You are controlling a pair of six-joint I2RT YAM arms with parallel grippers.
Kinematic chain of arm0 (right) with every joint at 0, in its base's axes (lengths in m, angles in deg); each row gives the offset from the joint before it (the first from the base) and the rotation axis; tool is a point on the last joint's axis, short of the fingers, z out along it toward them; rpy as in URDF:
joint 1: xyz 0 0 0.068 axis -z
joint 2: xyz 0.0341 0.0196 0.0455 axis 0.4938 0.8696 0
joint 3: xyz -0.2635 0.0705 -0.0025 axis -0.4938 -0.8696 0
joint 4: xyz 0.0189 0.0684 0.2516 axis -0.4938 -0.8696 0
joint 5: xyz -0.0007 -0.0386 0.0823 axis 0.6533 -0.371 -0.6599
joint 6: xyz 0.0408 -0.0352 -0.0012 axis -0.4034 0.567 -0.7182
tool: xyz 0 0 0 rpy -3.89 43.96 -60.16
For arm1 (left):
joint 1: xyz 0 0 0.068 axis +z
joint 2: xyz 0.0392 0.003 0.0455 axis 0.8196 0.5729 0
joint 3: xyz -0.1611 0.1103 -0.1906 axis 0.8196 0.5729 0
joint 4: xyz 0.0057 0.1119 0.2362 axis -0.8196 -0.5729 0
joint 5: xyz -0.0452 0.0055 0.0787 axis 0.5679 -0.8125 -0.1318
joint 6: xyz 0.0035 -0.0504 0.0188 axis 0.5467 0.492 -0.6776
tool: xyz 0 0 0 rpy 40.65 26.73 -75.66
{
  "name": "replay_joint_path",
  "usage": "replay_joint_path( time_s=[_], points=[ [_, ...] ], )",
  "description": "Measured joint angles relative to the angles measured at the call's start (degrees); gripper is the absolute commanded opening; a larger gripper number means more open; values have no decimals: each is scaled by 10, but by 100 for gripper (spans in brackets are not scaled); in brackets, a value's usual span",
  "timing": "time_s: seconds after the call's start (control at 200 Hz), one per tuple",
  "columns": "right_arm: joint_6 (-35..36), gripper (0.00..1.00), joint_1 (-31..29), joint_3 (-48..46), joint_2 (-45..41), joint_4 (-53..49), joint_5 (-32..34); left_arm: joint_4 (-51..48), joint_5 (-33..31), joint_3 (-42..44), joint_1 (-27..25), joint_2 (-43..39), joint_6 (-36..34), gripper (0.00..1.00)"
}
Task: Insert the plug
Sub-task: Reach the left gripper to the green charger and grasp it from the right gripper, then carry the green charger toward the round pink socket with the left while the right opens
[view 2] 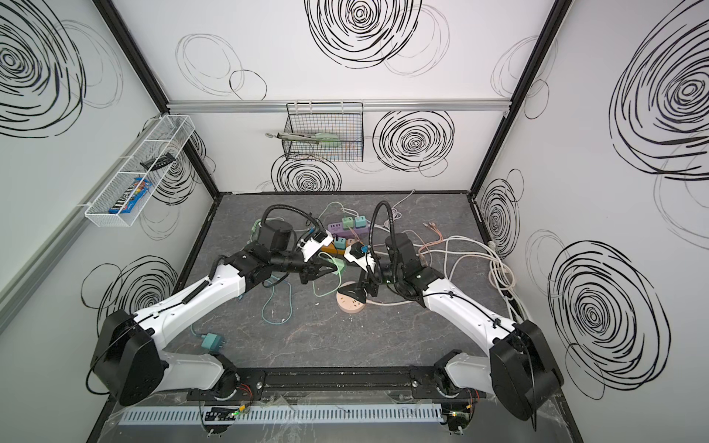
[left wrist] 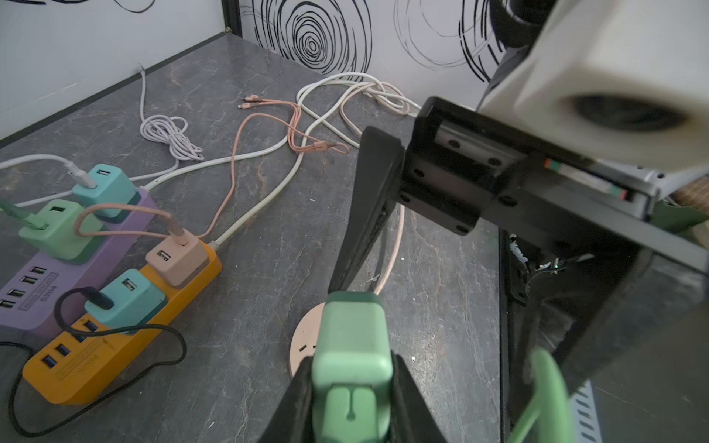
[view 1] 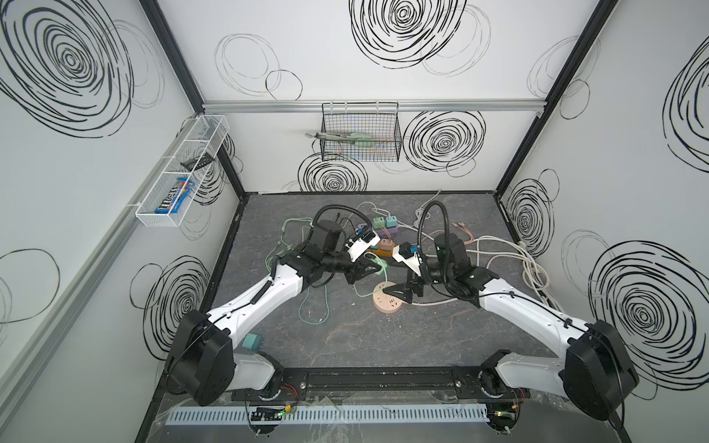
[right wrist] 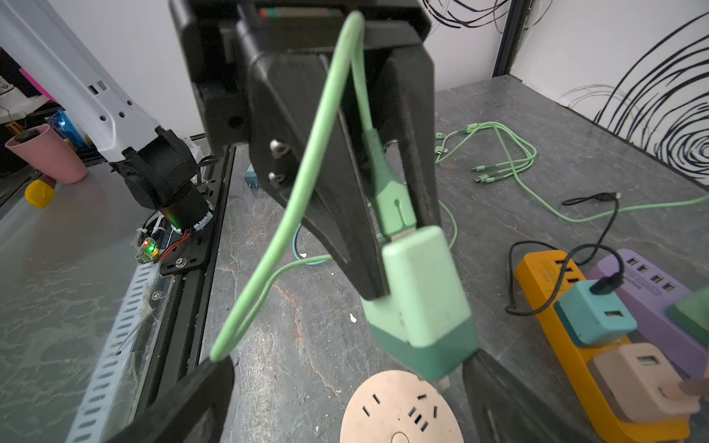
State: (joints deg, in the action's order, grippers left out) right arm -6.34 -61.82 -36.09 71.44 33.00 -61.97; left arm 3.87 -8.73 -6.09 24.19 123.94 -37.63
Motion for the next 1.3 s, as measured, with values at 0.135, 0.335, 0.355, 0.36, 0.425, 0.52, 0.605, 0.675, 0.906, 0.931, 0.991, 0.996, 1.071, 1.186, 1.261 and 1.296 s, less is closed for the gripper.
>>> replay_joint_path(
  time_s=[0.135,0.335,0.355,0.36,0.425,0.52,0.605,0.675,0.906,0.931,0.991,0.996,1.071,1.186,1.261,1.296],
  points=[
    [-26,97,0,-12,-7,20,13,14,-52,5,-20,-7,31,0],
    [-124,97,2,-54,-39,65,74,35,-115,11,-21,-12,84,0],
    [-132,97,2,-59,-43,70,78,38,-121,12,-21,-13,88,0],
    [-135,97,3,-61,-45,72,79,40,-123,13,-21,-14,89,0],
    [-148,97,3,-82,-58,97,76,51,-136,17,-22,-18,99,0],
    [-165,97,2,-111,-69,132,76,62,-143,19,-24,-21,106,0],
    [-196,98,-2,-120,-69,153,110,67,-143,19,-26,-21,108,0],
    [-229,98,-2,-120,-69,169,153,73,-143,21,-26,-21,110,0],
    [-270,99,4,-115,-24,207,206,79,-140,29,-26,-21,111,0],
    [-271,97,4,-114,-16,208,206,79,-140,29,-26,-21,111,0],
    [-271,95,4,-113,3,212,198,78,-140,29,-26,-21,111,0],
    [-272,94,4,-113,5,213,197,78,-140,29,-26,-21,111,0],
    [-269,88,4,-112,27,224,175,76,-141,29,-27,-21,111,0],
    [-273,80,0,-98,70,250,146,75,-142,29,-28,-21,110,0],
    [-278,72,-4,-96,90,272,138,74,-143,29,-29,-21,109,0],
    [-282,66,-6,-95,99,283,136,74,-145,29,-29,-22,109,0]
  ],
)
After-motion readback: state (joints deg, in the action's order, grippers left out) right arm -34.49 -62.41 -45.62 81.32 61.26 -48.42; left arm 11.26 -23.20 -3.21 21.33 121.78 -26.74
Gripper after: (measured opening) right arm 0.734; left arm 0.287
